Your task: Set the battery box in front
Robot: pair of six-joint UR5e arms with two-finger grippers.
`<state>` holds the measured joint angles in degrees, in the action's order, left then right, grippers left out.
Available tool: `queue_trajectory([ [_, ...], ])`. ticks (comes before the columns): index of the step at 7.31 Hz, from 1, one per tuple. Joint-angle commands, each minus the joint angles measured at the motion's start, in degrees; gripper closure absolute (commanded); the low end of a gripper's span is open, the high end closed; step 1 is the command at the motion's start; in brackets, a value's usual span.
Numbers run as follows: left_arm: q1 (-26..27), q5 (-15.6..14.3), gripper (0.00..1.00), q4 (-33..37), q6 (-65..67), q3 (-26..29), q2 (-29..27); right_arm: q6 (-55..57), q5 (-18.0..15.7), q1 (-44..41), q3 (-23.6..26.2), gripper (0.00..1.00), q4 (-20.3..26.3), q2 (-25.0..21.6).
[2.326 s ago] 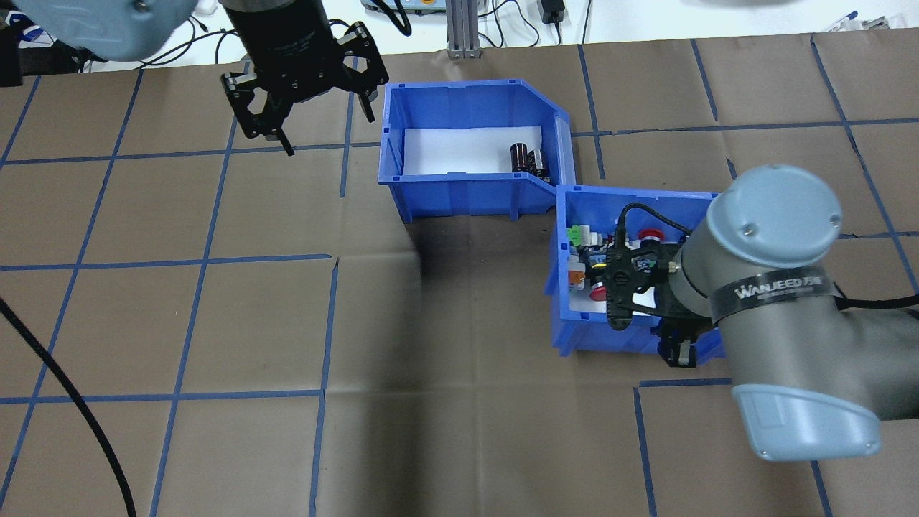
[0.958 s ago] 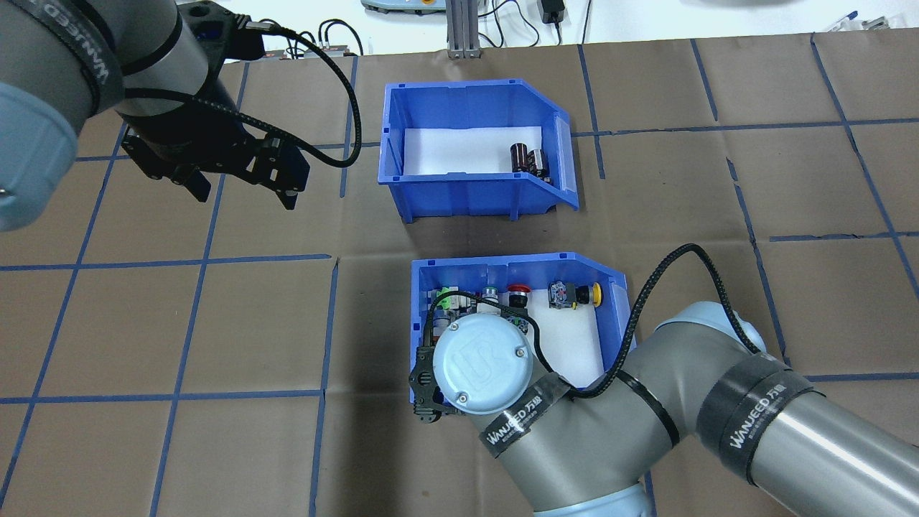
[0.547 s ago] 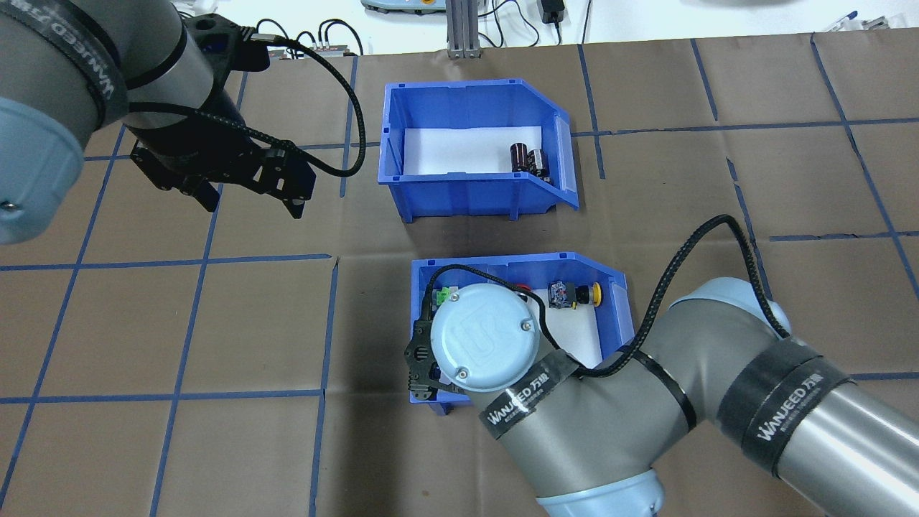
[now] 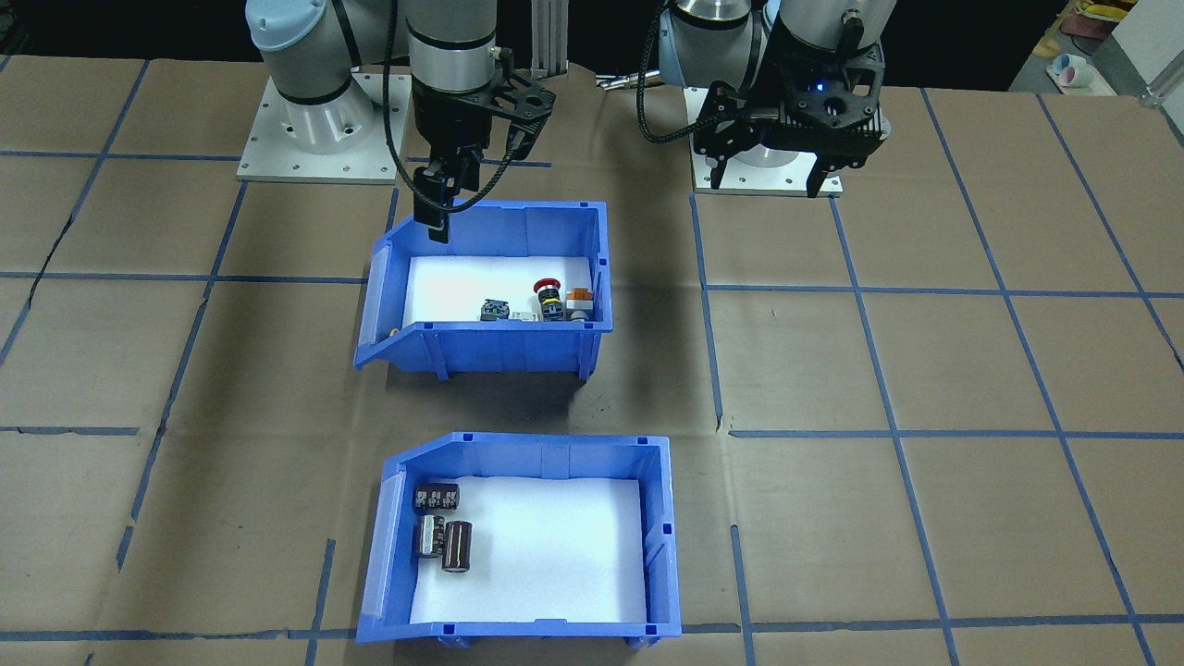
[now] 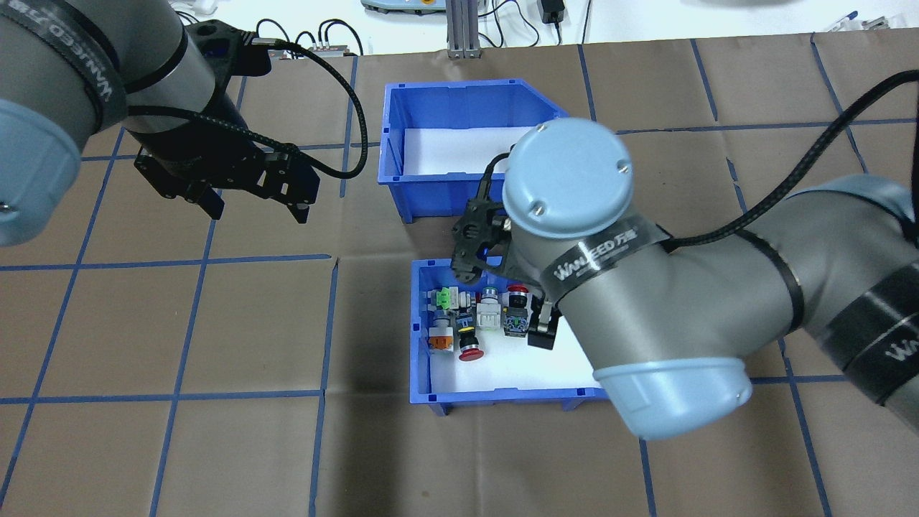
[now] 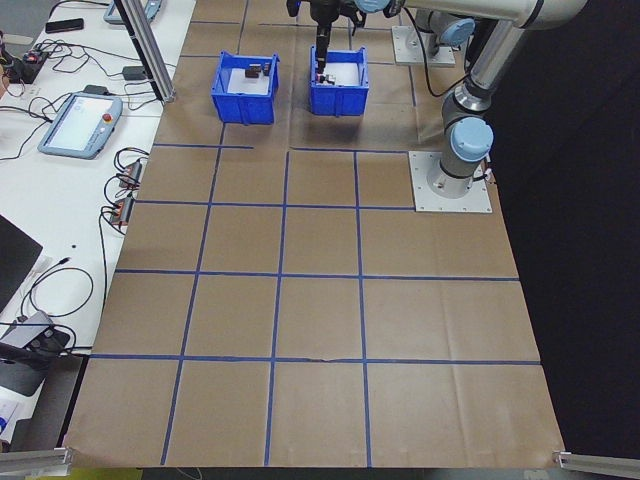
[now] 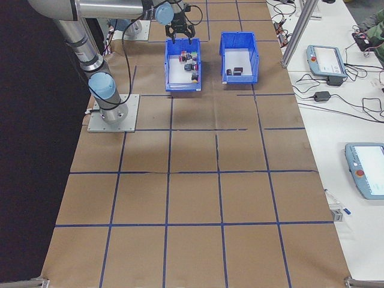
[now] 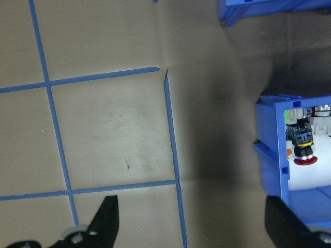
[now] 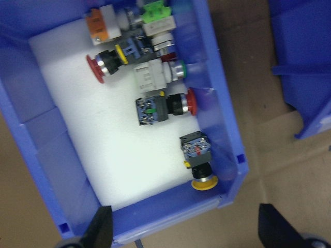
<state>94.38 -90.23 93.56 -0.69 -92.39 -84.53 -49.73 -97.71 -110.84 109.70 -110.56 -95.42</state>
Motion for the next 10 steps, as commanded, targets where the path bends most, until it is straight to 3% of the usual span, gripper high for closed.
queue_trajectory([
  [1, 0.01, 0.06, 0.0, 0.31, 0.51, 1.16, -0.2, 8.36, 0.59, 10.86, -4.21, 0.0, 0.25, 1.19],
  [2, 0.01, -0.03, 0.0, 0.39, 0.51, 1.16, -0.11, 16.78, 3.64, 13.95, -5.97, 0.0, 0.17, 2.24],
  [4, 0.01, 0.06, 0.0, 0.4, 0.51, 1.07, -0.11, 34.61, 4.02, 17.31, -12.98, 0.0, 1.04, 5.66],
  [6, 0.01, 0.06, 0.0, 0.4, 0.51, 1.16, -0.11, 44.49, 4.02, 19.16, -19.67, 0.0, 9.96, 8.13],
  [7, 0.01, 0.06, 0.0, 0.4, 0.51, 1.16, -0.11, 50.38, 4.11, 20.3, -21.44, 0.0, 14.71, 8.84],
  [10, 0.01, 0.06, 0.0, 0.48, 0.51, 1.16, -0.11, 55.6, 6.29, 20.57, -20.67, 0.0, 18.78, 9.46],
])
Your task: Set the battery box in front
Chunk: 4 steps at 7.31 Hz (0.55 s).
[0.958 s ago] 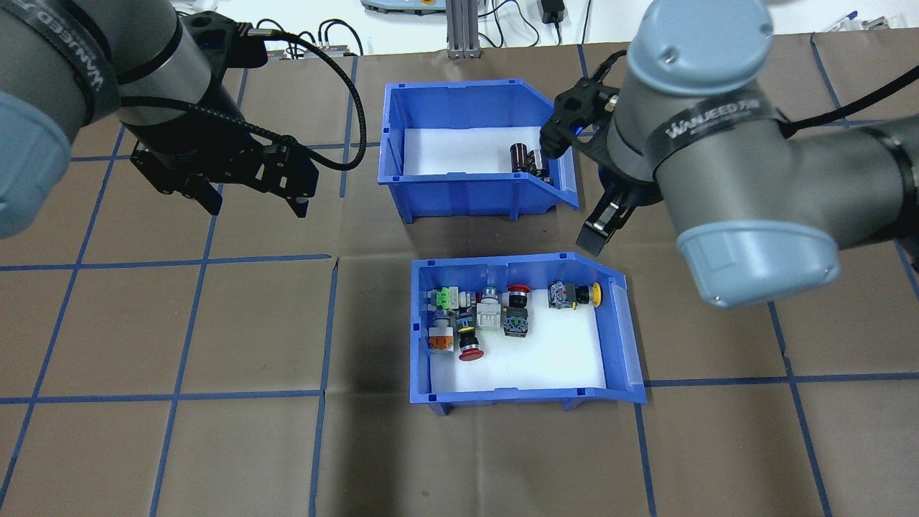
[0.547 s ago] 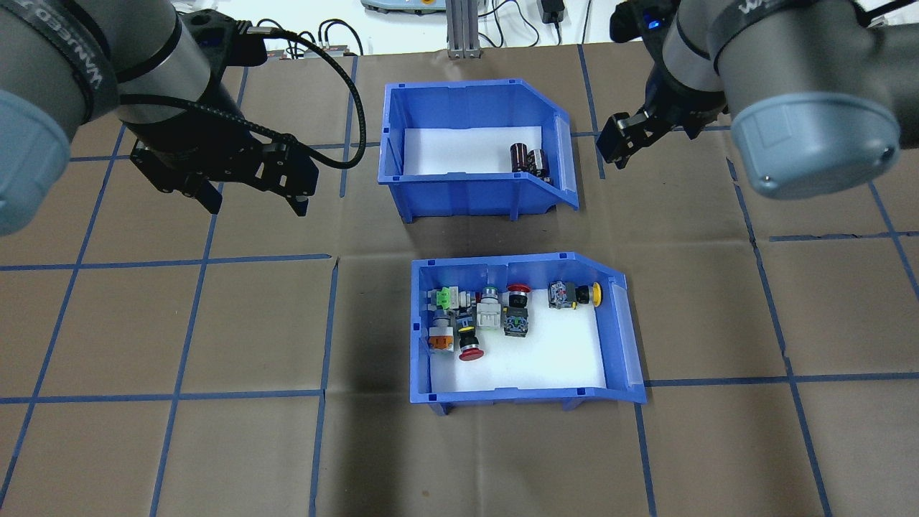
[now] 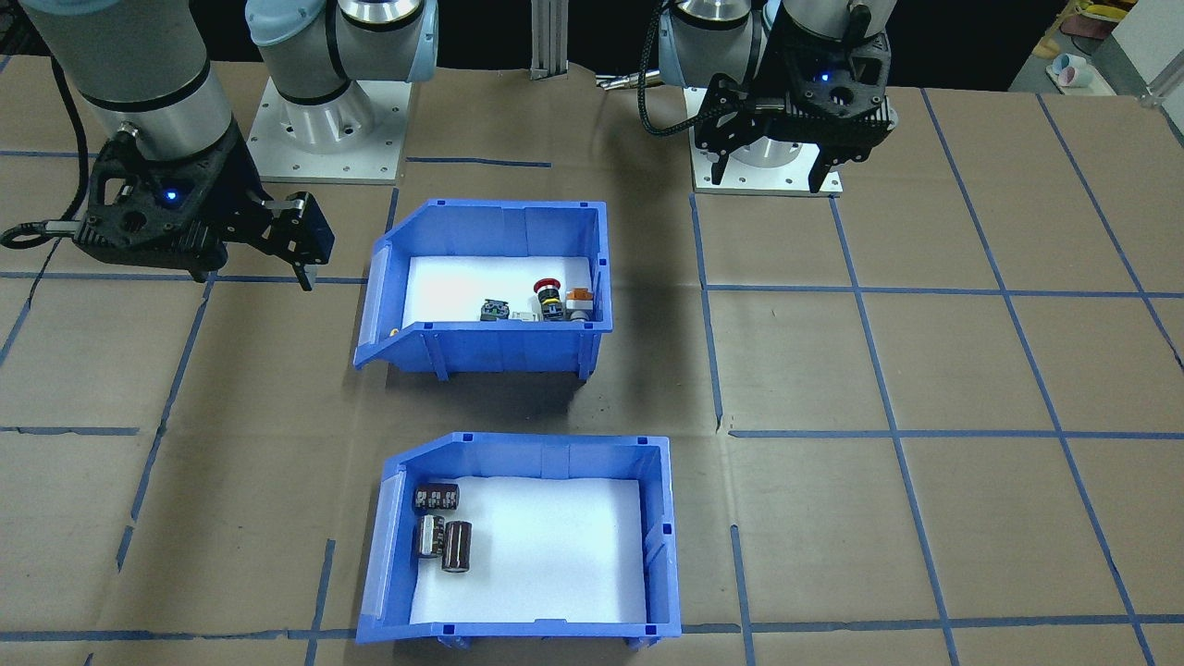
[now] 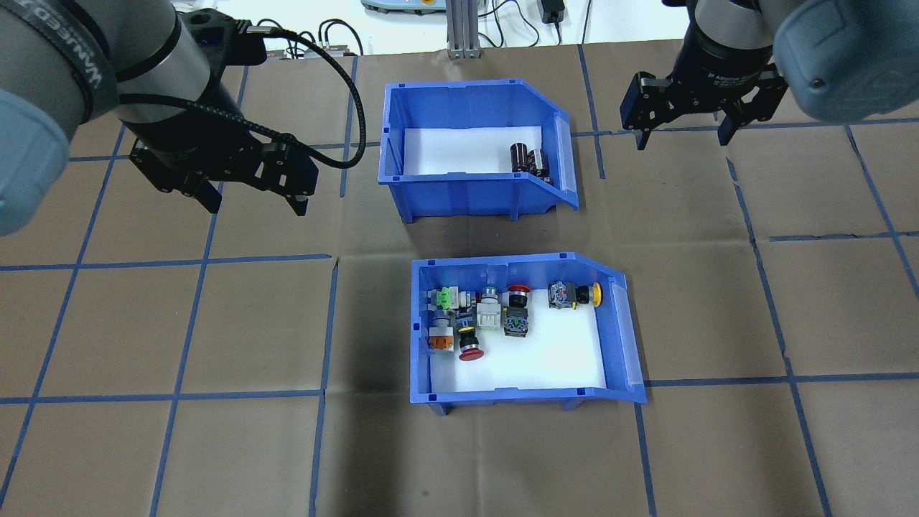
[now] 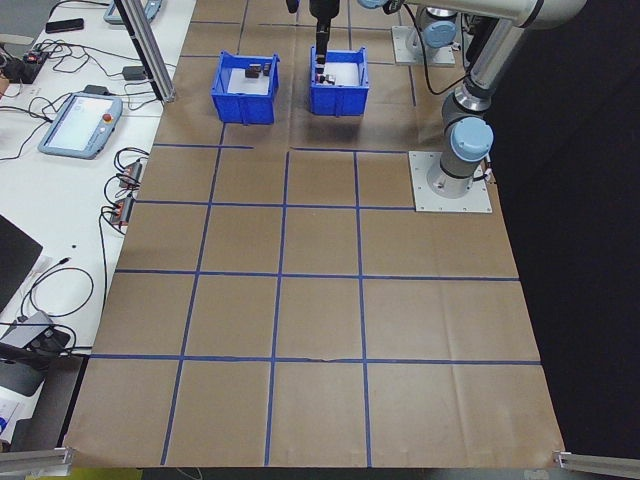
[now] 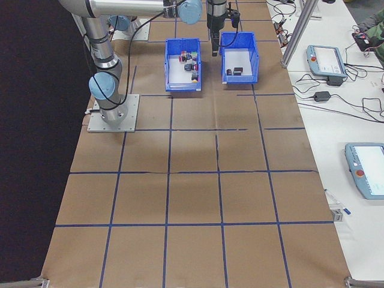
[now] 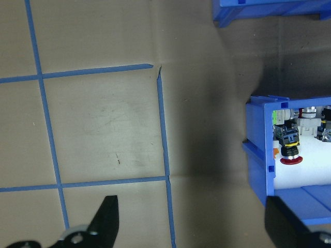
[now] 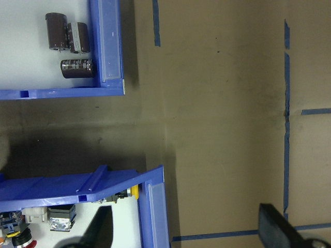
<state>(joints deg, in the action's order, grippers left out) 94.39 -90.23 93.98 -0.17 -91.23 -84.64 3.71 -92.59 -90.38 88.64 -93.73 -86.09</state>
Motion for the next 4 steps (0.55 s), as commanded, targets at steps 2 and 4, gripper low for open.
queue_trajectory([
  [2, 0.0, 0.15, 0.0, 0.07, 0.0, 0.0, 0.0, 3.85, 1.02, -0.06, 0.48, 0.0, 1.97, -0.04],
  [4, 0.0, 0.15, 0.0, 0.07, 0.0, 0.09, 0.0, 3.5, 0.66, -0.06, 0.48, 0.0, 1.79, -0.13],
])
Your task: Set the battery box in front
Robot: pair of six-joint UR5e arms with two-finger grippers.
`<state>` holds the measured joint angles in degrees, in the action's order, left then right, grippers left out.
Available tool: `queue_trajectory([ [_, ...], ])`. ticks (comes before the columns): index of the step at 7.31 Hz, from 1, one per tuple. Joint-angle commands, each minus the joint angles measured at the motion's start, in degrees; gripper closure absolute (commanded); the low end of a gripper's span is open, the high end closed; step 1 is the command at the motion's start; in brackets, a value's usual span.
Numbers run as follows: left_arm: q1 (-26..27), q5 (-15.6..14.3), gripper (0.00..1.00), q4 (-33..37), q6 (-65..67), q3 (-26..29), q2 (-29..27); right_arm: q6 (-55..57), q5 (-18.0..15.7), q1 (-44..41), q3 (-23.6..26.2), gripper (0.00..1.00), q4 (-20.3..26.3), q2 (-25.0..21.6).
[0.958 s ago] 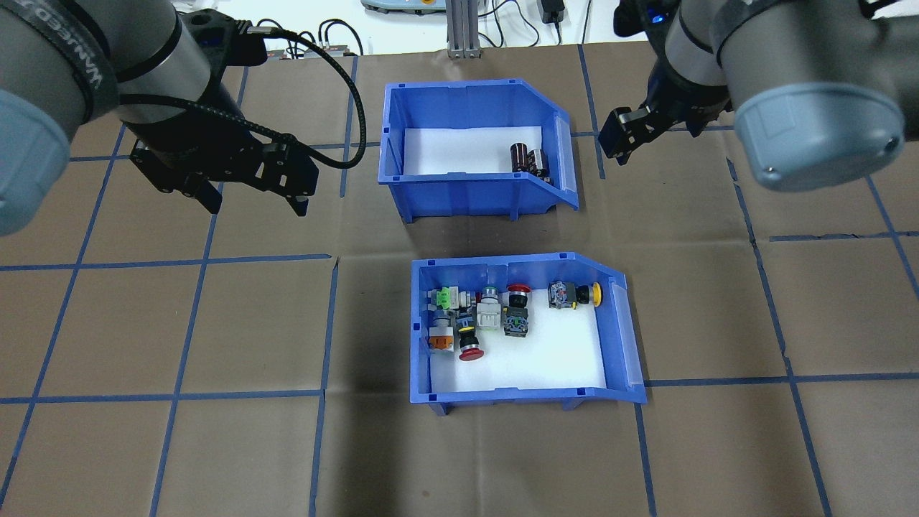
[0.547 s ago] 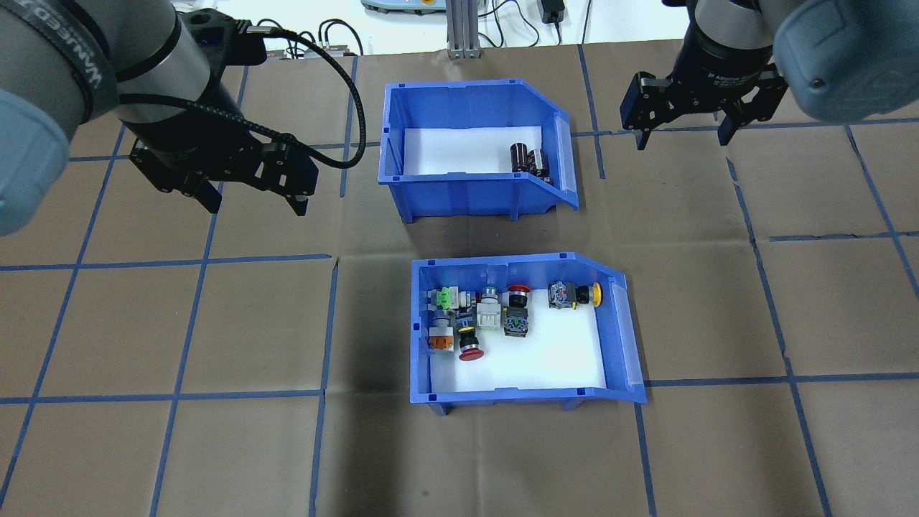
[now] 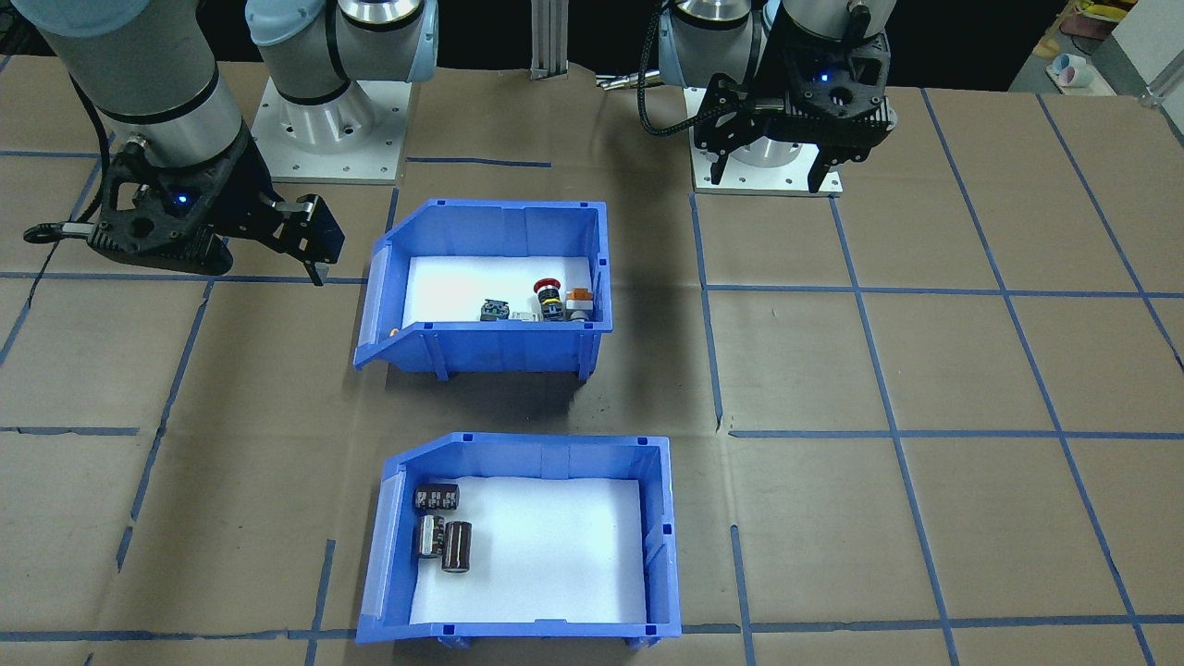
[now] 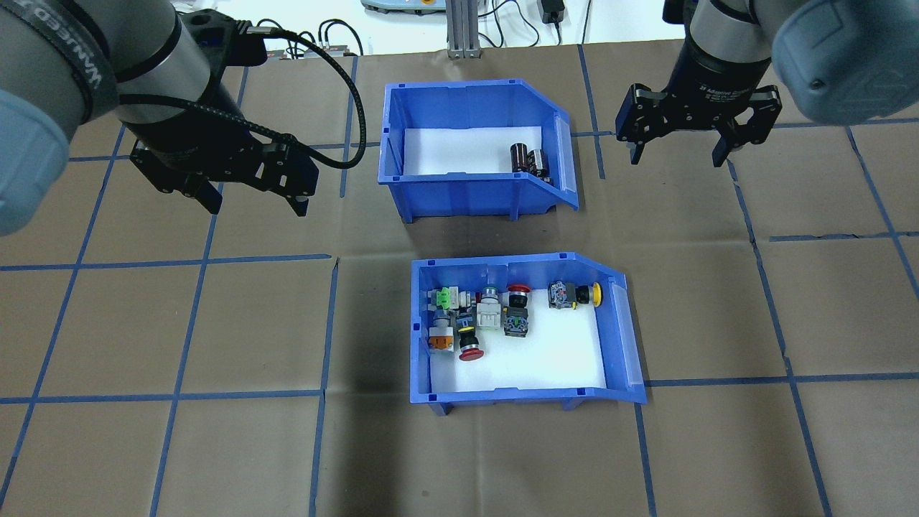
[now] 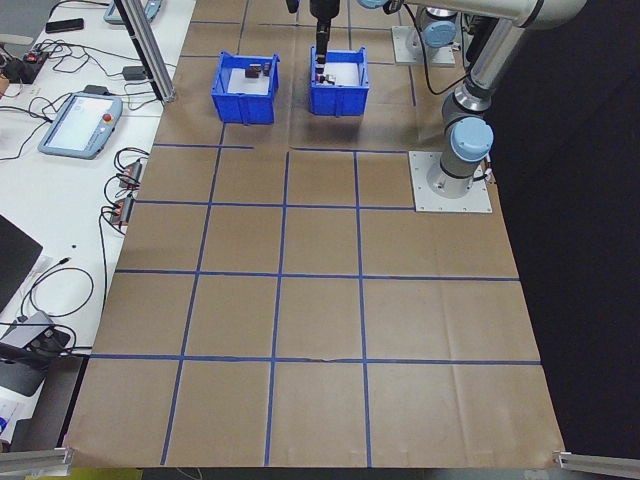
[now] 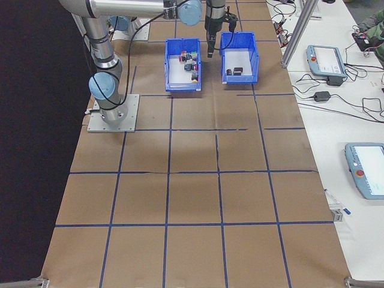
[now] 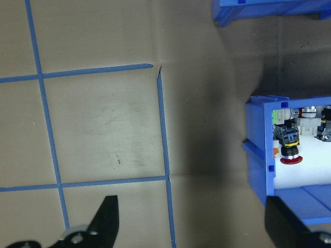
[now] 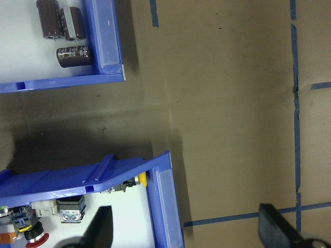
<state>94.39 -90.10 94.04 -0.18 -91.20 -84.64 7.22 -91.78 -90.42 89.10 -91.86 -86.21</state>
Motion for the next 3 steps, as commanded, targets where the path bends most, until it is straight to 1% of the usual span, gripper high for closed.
queue_trajectory([
  [1, 0.0, 0.1, 0.0, 0.0, 0.0, 0.06, 0.0, -0.1, -0.07, 0.07, 0.02, 0.0, -0.16, 0.07],
  [3, 0.0, 0.1, 0.0, 0.0, 0.0, 0.06, 0.0, -0.19, -0.06, -0.02, 0.02, 0.0, -0.16, 0.07],
])
